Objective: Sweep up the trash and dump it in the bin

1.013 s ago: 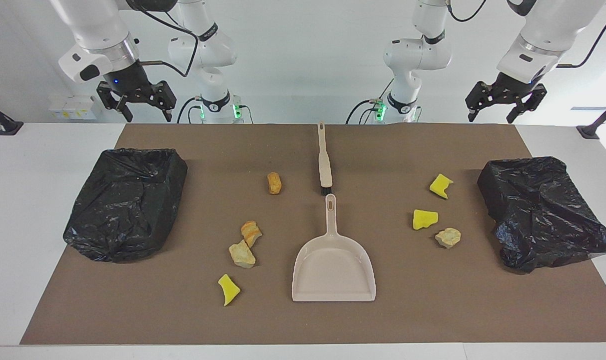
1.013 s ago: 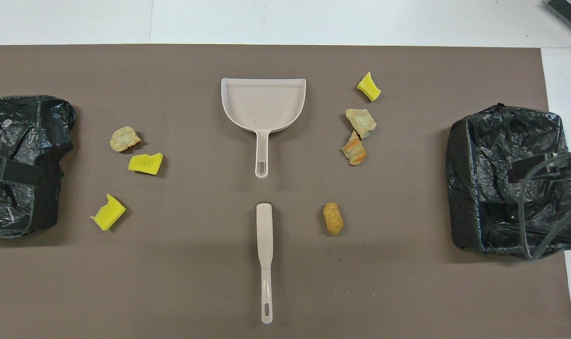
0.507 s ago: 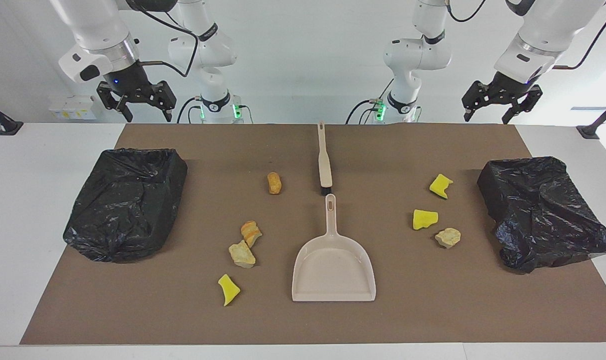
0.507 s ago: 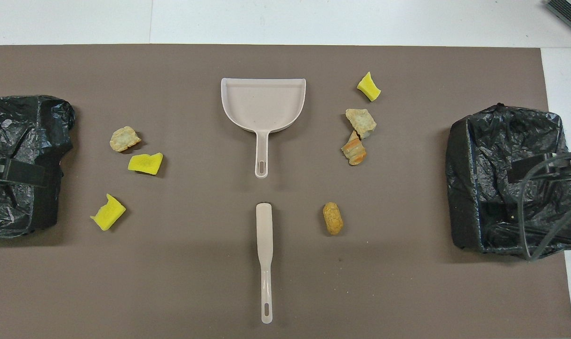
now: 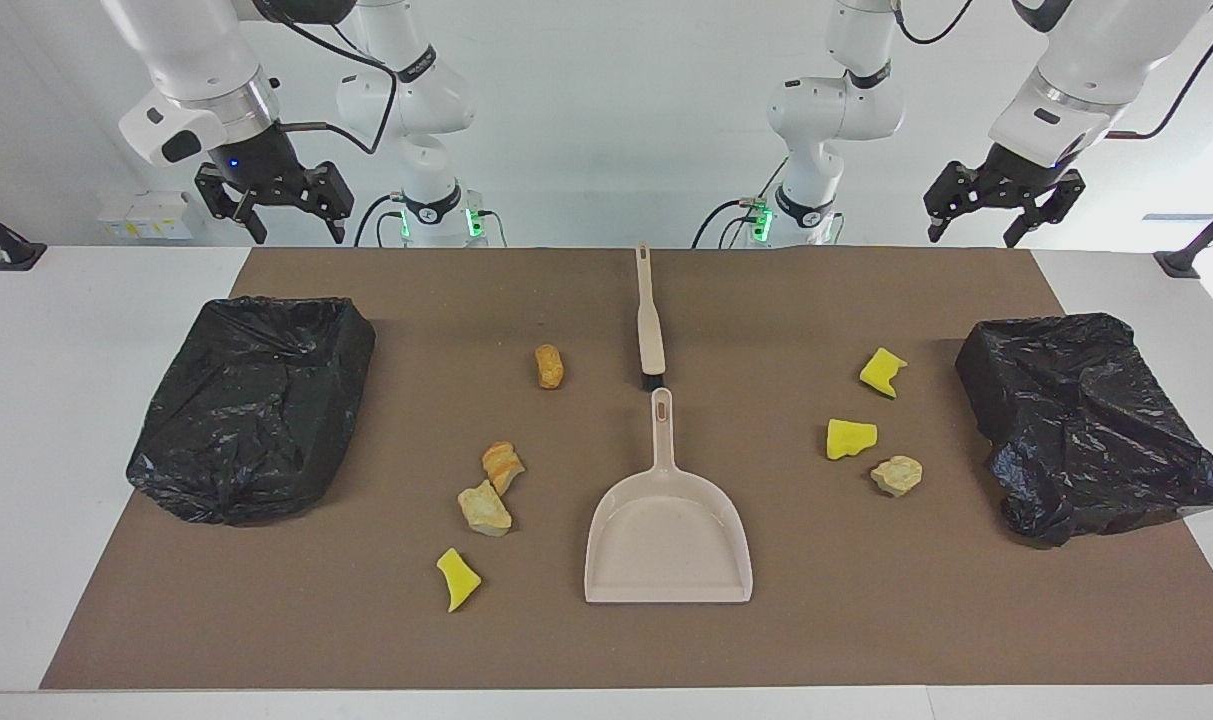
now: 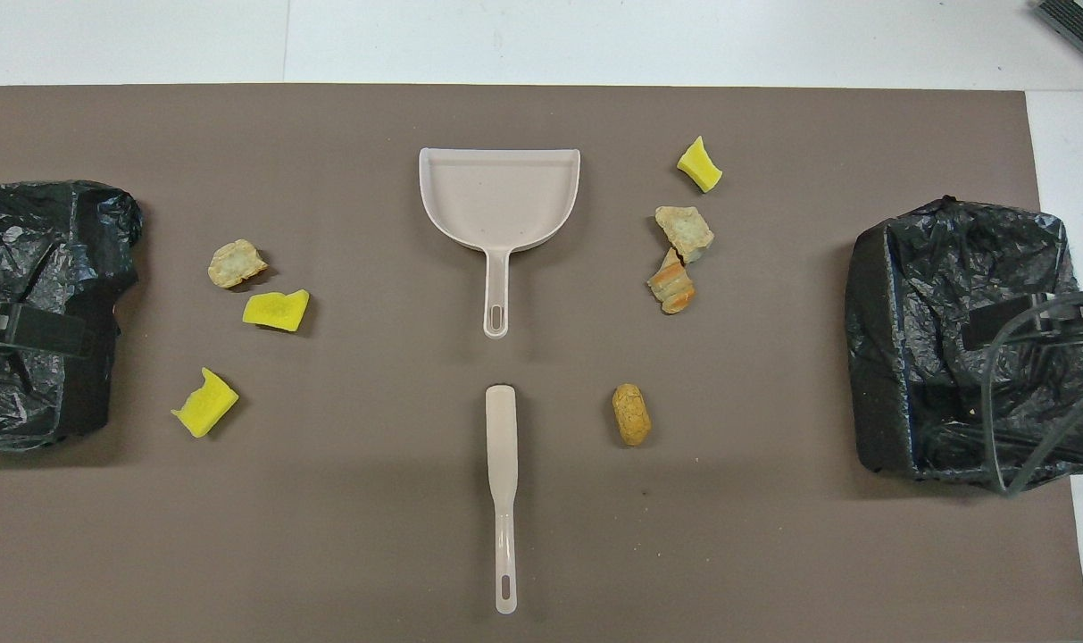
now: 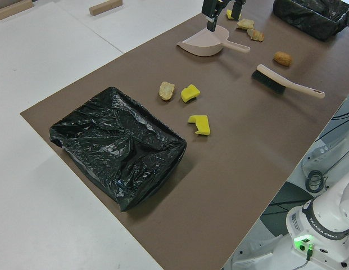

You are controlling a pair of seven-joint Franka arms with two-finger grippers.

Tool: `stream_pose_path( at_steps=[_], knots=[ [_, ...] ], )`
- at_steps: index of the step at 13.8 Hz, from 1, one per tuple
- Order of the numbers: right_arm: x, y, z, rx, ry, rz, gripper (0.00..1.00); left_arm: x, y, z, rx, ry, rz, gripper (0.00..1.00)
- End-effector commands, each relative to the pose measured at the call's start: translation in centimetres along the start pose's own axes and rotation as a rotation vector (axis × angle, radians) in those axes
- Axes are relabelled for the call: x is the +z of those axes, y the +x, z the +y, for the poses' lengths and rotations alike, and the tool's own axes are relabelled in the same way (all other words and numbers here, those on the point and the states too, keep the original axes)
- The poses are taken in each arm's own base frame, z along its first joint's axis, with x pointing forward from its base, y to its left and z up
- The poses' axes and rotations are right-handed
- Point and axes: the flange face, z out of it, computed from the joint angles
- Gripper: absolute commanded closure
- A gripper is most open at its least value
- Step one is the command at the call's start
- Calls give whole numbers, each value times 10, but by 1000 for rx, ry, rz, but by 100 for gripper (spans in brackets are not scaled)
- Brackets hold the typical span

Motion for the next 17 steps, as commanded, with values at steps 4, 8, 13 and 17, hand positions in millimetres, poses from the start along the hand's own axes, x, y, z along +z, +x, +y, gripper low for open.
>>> stream_pose_path(
  at_steps=[4,8,13,17],
  knots=[
    [10,-13,0,16,20,-15,0,-1,-10,-1,-8,-19,-7,0],
    [19,-8,-19,5,29,1,0,0,-12,3,-2,-19,-11,0],
    [45,23,-70,21,93,37,0,34,-23,19,23,-21,-27,0],
    [77,53,-116,82,174,67,0,93,-44,62,98,-20,-33,0]
  ],
)
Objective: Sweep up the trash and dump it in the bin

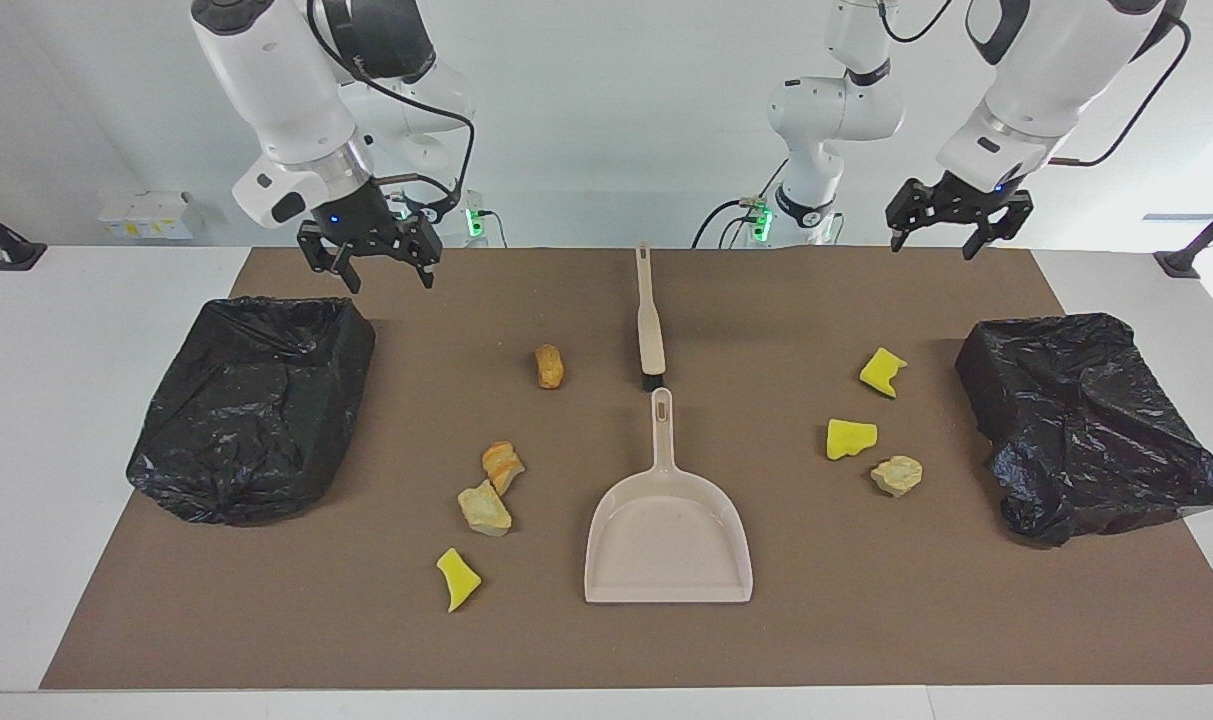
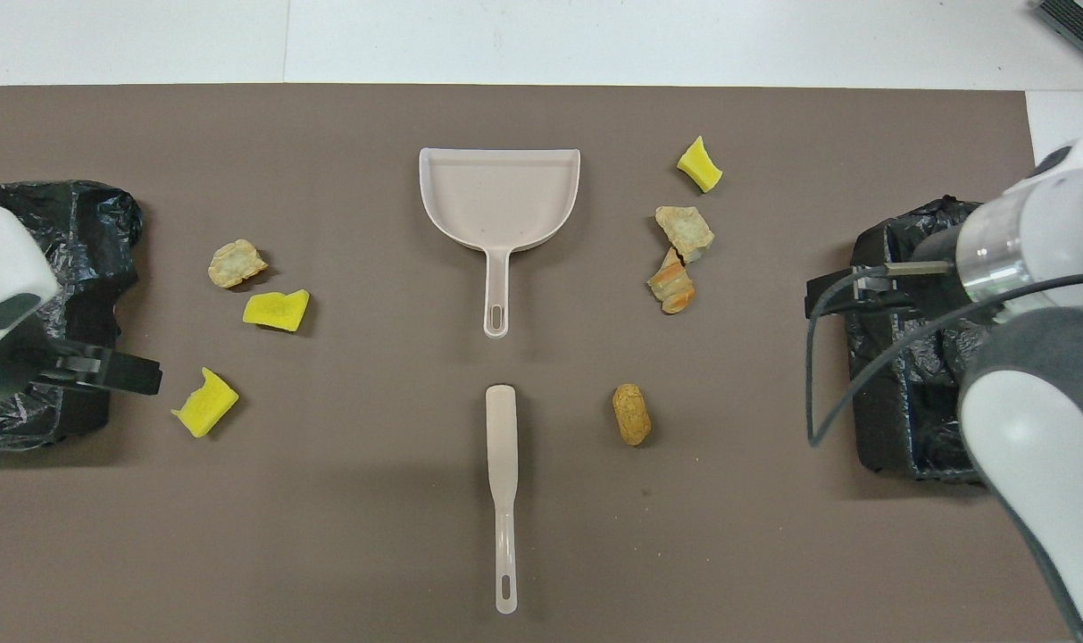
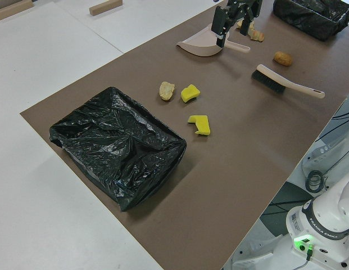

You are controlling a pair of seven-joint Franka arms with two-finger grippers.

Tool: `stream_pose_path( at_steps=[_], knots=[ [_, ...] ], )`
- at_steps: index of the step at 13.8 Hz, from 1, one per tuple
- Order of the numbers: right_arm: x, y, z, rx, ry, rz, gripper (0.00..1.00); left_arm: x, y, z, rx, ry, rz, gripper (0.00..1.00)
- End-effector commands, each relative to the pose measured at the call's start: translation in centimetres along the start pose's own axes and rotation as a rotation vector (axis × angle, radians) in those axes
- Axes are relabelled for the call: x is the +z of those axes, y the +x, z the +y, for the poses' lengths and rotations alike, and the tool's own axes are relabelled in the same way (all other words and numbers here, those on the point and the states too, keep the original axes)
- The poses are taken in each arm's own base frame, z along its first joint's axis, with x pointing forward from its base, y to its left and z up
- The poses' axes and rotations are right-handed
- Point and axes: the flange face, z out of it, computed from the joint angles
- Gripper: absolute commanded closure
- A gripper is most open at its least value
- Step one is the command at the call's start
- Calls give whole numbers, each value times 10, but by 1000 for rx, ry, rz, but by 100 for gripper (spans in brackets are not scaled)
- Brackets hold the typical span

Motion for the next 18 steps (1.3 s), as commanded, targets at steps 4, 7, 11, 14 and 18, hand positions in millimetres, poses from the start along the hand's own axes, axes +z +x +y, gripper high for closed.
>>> stream_pose_path(
  at_steps=[4,7,11,14,18],
  knots=[
    [58,32,-59,125,105,46,0,60,-57,98,118,-2,-5,0],
    [90,43,-103,194,90,13,0,76,-72,162,23,10,-6,0],
    [137,57,-160,212,102,31,0,106,-92,200,7,-9,-50,0],
    [162,62,-192,219,121,58,0,135,-117,252,-40,7,-48,0],
    [214,59,-241,192,134,95,0,174,-140,306,-73,-9,0,0]
  ],
)
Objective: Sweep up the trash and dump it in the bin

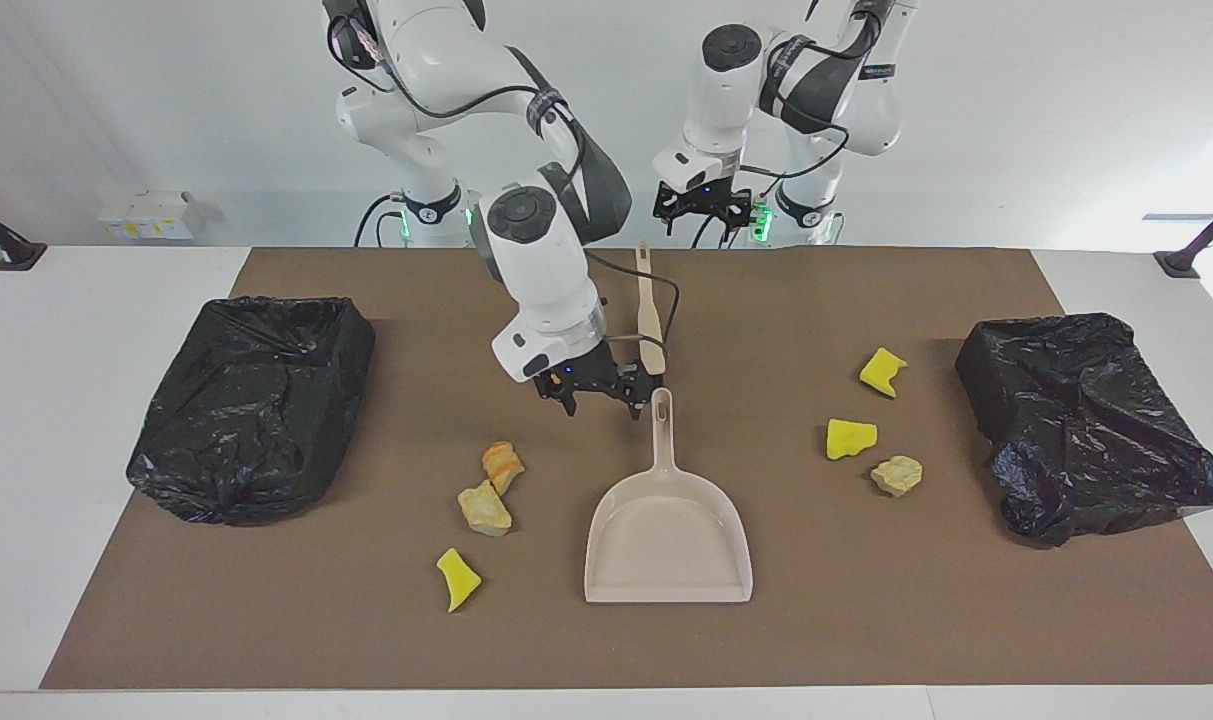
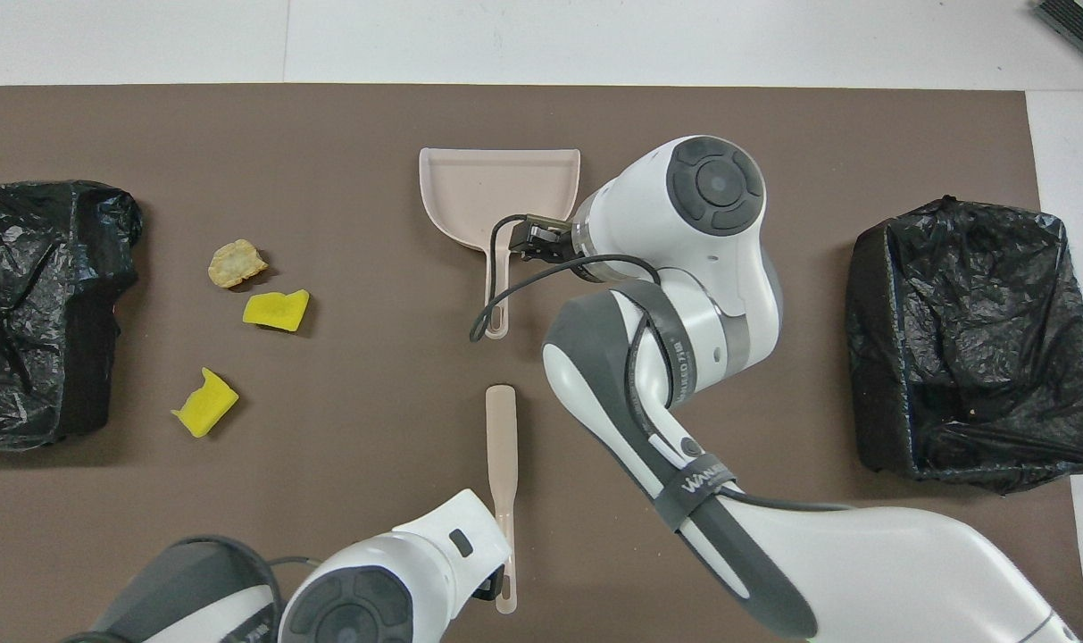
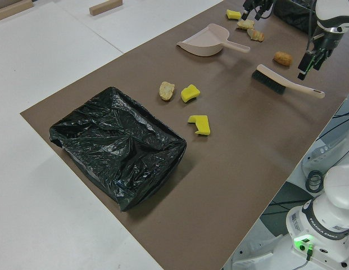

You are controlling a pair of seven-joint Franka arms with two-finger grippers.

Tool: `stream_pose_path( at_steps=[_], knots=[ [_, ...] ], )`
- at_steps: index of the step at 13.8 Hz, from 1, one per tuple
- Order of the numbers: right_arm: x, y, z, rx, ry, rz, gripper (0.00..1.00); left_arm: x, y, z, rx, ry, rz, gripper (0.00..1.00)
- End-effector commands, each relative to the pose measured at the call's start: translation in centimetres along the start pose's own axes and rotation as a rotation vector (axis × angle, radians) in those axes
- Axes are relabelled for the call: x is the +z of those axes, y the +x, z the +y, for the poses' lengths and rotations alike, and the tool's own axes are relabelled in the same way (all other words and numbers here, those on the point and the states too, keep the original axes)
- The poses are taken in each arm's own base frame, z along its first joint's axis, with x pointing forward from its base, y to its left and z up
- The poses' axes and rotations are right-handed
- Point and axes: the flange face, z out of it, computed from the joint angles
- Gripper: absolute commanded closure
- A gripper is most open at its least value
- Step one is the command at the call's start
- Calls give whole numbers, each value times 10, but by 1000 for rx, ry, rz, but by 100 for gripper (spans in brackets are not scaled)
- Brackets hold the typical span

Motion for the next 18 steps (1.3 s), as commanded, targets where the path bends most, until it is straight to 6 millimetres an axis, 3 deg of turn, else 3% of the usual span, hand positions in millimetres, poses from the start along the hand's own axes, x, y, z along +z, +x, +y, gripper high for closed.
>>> stream_pose_path(
  at_steps=[1,5,8,10,14,16,18],
  knots=[
    [36,-6,-33,-10,-3,21,0,21,-10,21,-53,-17,10,0],
    [59,-24,-47,-151,-121,77,0,41,-8,38,-41,-44,48,0],
    [79,-46,-61,-200,-147,67,1,75,5,48,-47,-37,50,0],
    [80,-48,-63,-226,-165,80,19,76,5,47,-50,-32,45,0],
    [77,-47,-61,-269,-206,105,80,83,11,42,-51,-25,38,0],
    [75,-47,-61,-291,-222,119,100,89,12,44,-66,-24,38,0],
    [66,-39,-56,-304,-220,124,100,93,13,45,-87,-37,18,0]
  ],
)
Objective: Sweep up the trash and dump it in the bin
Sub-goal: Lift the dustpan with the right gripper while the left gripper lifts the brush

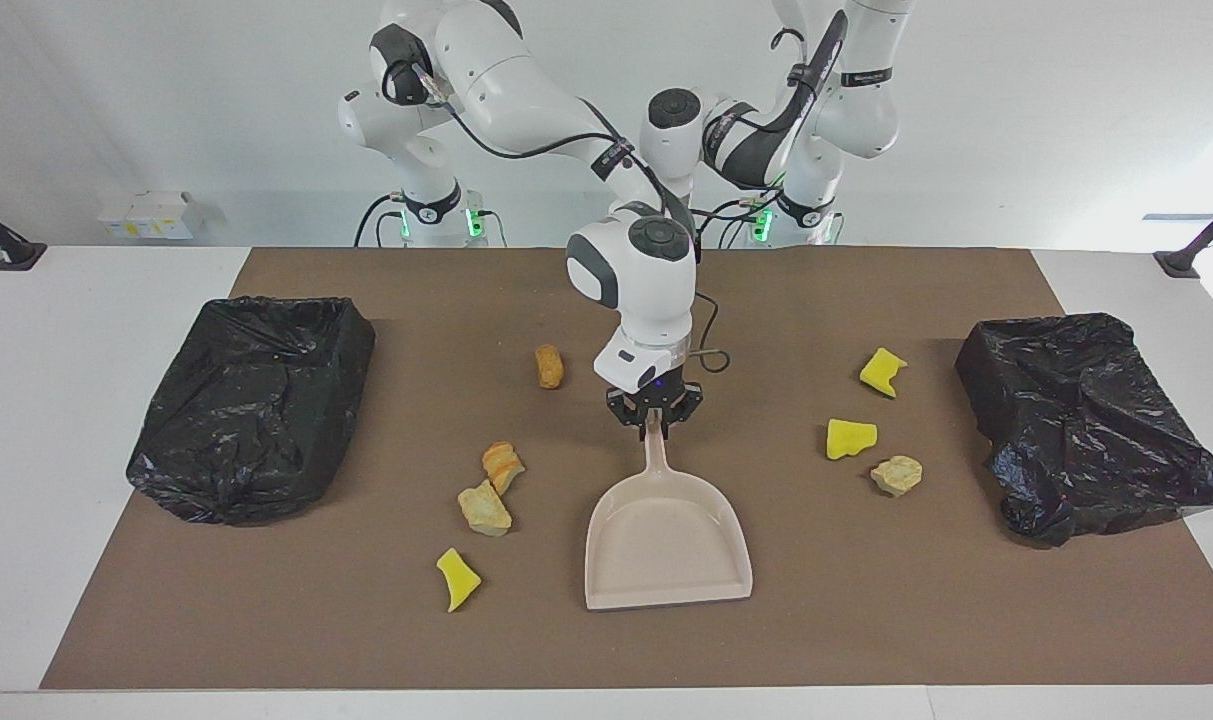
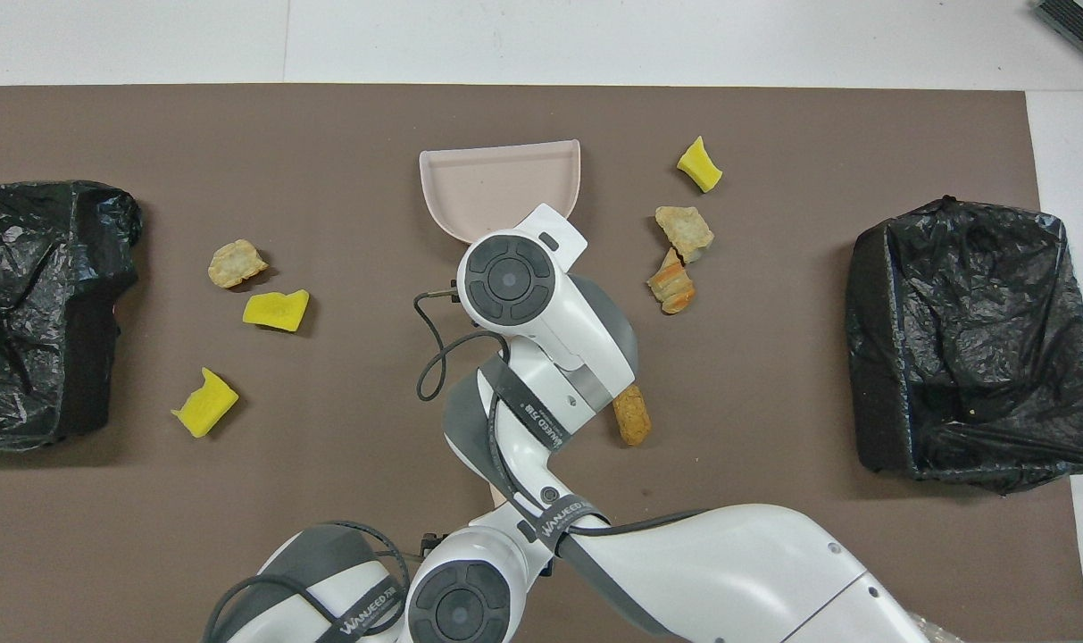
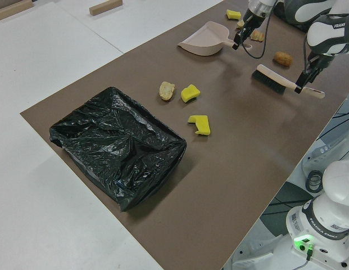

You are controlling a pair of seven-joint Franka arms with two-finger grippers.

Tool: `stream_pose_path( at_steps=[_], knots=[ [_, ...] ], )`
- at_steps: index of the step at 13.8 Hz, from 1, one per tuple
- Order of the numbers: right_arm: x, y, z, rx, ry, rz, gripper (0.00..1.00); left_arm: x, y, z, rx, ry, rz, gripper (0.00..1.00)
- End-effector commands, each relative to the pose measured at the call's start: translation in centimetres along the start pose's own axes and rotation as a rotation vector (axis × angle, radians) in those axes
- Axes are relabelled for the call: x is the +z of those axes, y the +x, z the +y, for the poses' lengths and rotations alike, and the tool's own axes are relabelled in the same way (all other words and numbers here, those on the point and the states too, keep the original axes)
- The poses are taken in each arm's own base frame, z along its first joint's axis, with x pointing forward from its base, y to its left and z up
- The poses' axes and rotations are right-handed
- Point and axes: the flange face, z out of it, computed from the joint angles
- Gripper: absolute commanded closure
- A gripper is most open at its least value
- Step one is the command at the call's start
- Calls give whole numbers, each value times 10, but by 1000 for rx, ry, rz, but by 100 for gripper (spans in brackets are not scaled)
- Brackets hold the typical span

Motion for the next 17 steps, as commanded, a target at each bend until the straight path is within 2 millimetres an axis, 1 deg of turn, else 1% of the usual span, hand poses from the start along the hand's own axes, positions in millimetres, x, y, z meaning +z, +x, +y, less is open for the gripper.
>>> stream_pose_path(
  at_steps=[1,2,3,4,5,6,7,8,9,10,11,12,14,16,17],
  knots=[
    [-15,12,11,-33,-12,22,100,10,-1,1,-44,-31,-28,0],
    [-22,13,13,-47,0,23,100,15,-2,2,-29,-25,-35,0],
    [-18,12,17,-52,-3,13,100,20,-1,3,-23,-19,-42,0],
    [-19,11,21,-49,-4,8,100,20,-1,2,-25,-17,-44,0],
    [-24,9,20,-48,3,6,100,19,-1,2,-29,-18,-45,2],
    [-32,6,24,-53,7,6,100,18,-1,4,-27,-19,-44,11],
    [-38,1,28,-88,3,0,100,17,0,4,-28,-19,-44,23],
    [-47,-3,38,-127,-3,-10,100,17,0,4,-28,-18,-47,35],
    [-53,-3,53,-193,-21,-37,100,17,1,3,-29,-16,-51,48],
    [-60,-3,66,-298,-35,-79,100,17,1,4,-26,-15,-50,75],
    [-69,-5,77,-390,-26,-129,100,16,3,5,-27,-15,-52,100],
    [-75,-5,90,-437,-9,-175,100,12,5,7,-28,-6,-64,100],
    [-89,-4,117,-541,4,-246,100,-8,13,7,-32,22,-108,100],
    [-102,-5,140,-673,17,-301,100,-27,31,-17,-41,29,-137,100],
    [-108,-6,150,-728,25,-327,100,-44,38,-31,-37,9,-125,100]
  ],
)
